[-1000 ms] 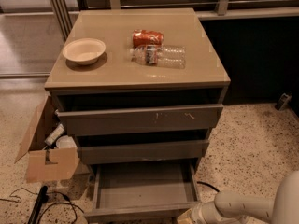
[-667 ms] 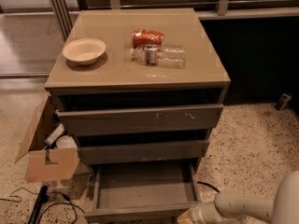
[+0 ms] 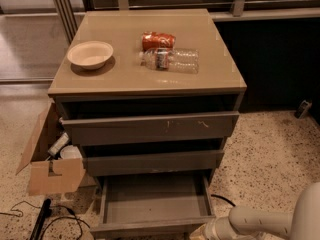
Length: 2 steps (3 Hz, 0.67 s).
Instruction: Close bottom drawer
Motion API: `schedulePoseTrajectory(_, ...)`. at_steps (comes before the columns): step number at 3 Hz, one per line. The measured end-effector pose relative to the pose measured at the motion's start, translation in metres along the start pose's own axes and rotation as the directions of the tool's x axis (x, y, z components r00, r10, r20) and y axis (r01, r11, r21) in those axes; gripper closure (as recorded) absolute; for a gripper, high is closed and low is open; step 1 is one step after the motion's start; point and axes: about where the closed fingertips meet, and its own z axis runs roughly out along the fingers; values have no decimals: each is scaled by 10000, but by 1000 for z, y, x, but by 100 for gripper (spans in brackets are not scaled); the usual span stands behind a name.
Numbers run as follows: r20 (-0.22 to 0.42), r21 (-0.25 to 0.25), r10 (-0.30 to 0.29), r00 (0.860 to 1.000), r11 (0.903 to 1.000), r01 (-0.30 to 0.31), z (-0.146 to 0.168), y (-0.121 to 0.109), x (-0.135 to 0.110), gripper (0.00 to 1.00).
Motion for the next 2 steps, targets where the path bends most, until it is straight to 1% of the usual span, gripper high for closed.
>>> schedulePoseTrajectory(1,-296,-21,165,9994,9999,-166,21,-9,0,8)
schedulePoseTrajectory(2,-771,-68,282,9966,9996,-288,49,-28,-5,0)
